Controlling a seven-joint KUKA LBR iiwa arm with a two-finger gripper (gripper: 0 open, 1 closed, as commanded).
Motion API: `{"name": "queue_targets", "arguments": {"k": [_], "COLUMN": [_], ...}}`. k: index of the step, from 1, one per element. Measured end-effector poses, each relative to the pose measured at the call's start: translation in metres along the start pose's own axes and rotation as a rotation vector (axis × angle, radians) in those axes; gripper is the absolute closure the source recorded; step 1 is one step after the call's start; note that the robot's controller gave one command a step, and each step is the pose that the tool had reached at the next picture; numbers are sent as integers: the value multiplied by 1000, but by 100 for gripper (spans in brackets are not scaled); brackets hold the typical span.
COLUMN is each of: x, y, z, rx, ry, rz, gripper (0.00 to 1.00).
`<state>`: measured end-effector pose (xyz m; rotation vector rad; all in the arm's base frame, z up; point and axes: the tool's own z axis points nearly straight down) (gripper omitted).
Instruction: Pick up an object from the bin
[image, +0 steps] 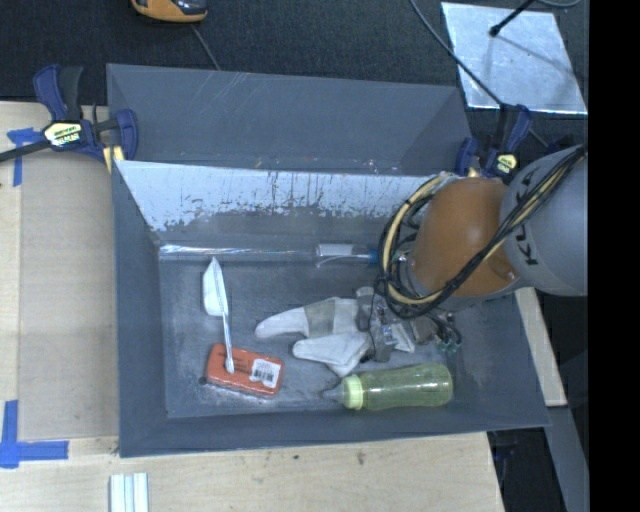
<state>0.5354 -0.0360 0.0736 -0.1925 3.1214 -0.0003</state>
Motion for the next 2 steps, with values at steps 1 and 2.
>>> {"name": "queue_targets", "arguments": {"k": [1,2], "x": [0,-17], "y": [0,1], "z": [0,-166], "rx": [0,1], "ry": [0,7], "rz": [0,1], "gripper": [100,100]}}
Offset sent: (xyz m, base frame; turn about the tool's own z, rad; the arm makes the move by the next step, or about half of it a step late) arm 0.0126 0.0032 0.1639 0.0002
